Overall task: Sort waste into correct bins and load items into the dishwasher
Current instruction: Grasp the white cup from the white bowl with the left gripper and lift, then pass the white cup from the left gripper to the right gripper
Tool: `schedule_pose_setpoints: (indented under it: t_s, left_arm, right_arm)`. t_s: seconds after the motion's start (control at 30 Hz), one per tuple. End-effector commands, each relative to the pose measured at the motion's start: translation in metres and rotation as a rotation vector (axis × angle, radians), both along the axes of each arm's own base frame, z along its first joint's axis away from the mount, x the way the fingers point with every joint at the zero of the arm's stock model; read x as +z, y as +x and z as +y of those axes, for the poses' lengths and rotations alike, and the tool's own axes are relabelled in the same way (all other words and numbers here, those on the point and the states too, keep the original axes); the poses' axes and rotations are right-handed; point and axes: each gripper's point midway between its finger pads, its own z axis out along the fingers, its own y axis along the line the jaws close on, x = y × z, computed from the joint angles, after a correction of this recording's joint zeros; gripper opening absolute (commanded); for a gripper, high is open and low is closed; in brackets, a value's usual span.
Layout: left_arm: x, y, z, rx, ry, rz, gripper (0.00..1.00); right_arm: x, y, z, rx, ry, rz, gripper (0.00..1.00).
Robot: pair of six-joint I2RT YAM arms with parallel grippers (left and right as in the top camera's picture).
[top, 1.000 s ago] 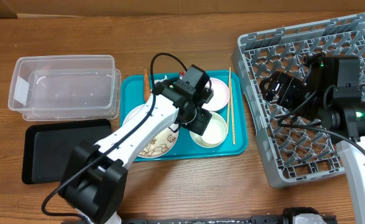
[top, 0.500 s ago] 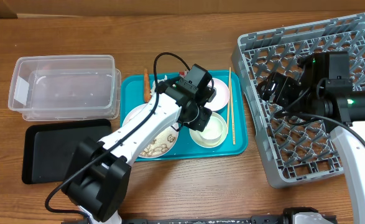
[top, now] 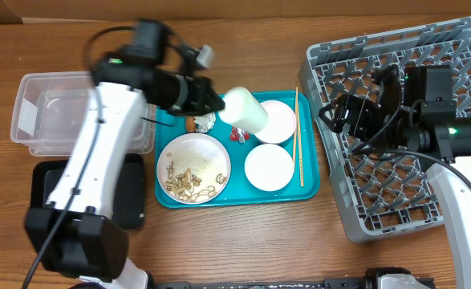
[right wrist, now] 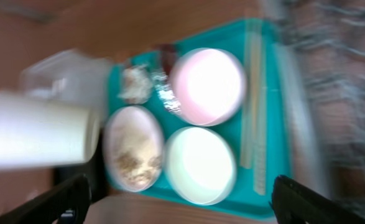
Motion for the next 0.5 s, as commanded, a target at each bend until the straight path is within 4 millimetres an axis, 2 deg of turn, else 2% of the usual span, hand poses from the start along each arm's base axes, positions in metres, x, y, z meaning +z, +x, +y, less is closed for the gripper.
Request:
schedule_pose_setpoints:
  t_s: [0.0, 0.1, 0.2, 0.47]
  left_arm:
    - [0.078, -0.019, -0.007, -0.141, -0.478, -0.04, 0.04]
    - [0.092, -0.025, -0.007, -0.158, -0.56, -0.03, 0.04]
    - [0.094, -0.031, -0.011, -0.168, -0.58, 0.002, 0.04]
    - [0.098, -0.037, -0.013, -0.175, -0.611, 0.025, 0.04]
  right_arm:
    - [0.059, -0.02, 0.055, 0.337, 0.272, -0.191, 0.93]
    - [0.08, -0.025, 0.082, 0.462, 0.325, -0.299, 0.92]
    - [0.091, -0.027, 0.099, 0.533, 0.325, -0.379, 0.9]
    - [0.105, -0.03, 0.119, 0.618, 0.32, -0.498, 0.89]
